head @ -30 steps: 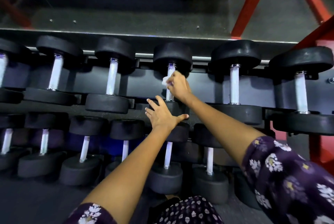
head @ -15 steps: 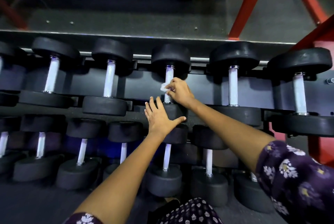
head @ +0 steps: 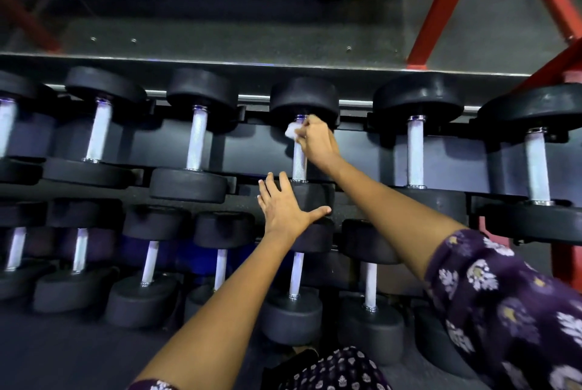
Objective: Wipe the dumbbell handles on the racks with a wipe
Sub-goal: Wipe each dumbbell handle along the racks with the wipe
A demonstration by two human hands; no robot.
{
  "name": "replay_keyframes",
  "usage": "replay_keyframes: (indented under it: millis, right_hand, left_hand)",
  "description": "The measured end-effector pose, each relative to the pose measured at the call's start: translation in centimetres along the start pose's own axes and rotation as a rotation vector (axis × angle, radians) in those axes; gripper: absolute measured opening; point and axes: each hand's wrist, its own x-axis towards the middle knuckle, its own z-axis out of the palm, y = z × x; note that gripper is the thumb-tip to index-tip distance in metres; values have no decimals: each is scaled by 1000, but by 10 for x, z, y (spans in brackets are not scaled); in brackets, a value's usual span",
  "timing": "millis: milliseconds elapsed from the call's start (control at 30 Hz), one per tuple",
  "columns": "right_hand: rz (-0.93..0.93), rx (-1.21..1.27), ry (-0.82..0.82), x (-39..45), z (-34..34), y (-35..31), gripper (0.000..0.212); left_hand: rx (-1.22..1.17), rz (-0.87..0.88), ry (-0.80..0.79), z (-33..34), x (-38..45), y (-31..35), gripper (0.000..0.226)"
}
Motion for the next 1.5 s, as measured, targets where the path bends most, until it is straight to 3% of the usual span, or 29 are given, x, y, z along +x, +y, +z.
replay_keyframes:
  millis: [100,200,333,467,533,667,767,900,1033,1500]
  right_hand:
    - [61,21,107,6,1,-9,13]
    - [-6,-106,30,-18,22,5,15]
    - [42,-13,-62,-17,9,6,13]
    - [56,-62,13,8,-2,-9,14]
    - [44,-147,-48,0,8,-9,15]
    - [-58,-196,-320,-24,11,-1,16]
    - [4,-130,-405,-24,-8,11,21]
    - [96,37,-395,-32,-16,25,21]
    - [44,150,-358,-38,-8,13,13]
    - [149,27,-355,-33,-4,6,10]
  left_hand:
    - [1,-3,16,1,0,0,121]
    - [-24,-4,32,2,-1,0,122]
    - [-36,6,42,2,0,-1,123]
    - [-22,3,46,2,0,-1,124]
    - [-27,-4,41,2,-1,-1,125]
    - [-53,-7,33,0,-2,0,132]
    - [-48,-12,0,-1,-2,0,136]
    - [-18,-40,-51,-6,-1,2,139]
    - [30,-76,-105,-11,-2,7,139]
    - [34,-74,-305,-27,3,6,144]
